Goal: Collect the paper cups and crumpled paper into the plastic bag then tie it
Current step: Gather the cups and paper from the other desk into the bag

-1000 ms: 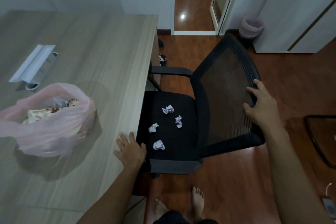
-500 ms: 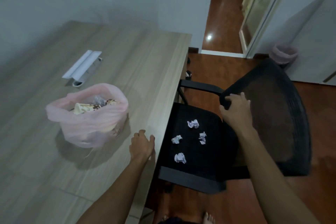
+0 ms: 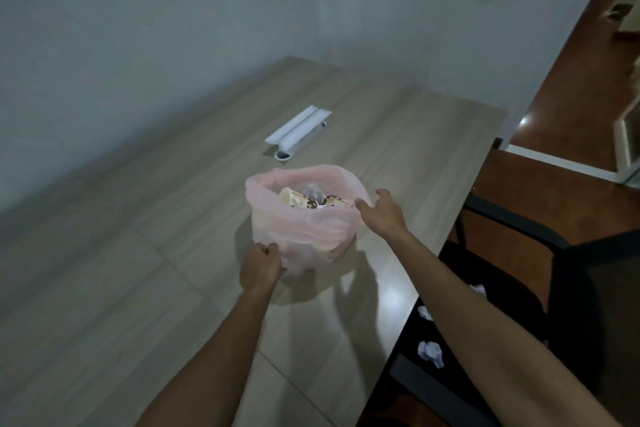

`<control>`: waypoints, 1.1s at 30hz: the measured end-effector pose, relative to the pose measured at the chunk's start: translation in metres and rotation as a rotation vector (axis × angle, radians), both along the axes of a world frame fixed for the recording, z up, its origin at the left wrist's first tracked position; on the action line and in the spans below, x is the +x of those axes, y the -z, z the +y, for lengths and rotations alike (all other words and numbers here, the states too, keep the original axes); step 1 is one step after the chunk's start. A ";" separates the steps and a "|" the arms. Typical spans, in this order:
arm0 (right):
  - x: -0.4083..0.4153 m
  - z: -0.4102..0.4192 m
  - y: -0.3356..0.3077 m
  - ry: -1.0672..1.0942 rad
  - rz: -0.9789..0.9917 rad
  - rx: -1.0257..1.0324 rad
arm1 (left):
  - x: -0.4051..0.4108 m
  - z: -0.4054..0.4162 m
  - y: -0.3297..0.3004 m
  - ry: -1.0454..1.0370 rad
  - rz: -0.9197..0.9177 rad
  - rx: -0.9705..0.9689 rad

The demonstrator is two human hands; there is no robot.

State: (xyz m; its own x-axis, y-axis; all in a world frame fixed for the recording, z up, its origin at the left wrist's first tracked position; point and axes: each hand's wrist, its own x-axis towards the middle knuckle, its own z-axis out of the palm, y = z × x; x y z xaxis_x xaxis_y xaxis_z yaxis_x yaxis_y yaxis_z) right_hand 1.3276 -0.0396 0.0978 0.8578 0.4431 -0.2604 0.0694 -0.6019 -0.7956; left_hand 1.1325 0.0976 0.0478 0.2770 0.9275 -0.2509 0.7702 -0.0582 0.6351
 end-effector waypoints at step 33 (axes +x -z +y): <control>0.058 -0.145 -0.008 0.409 0.049 0.377 | 0.185 -0.015 -0.119 -0.069 -0.728 -0.249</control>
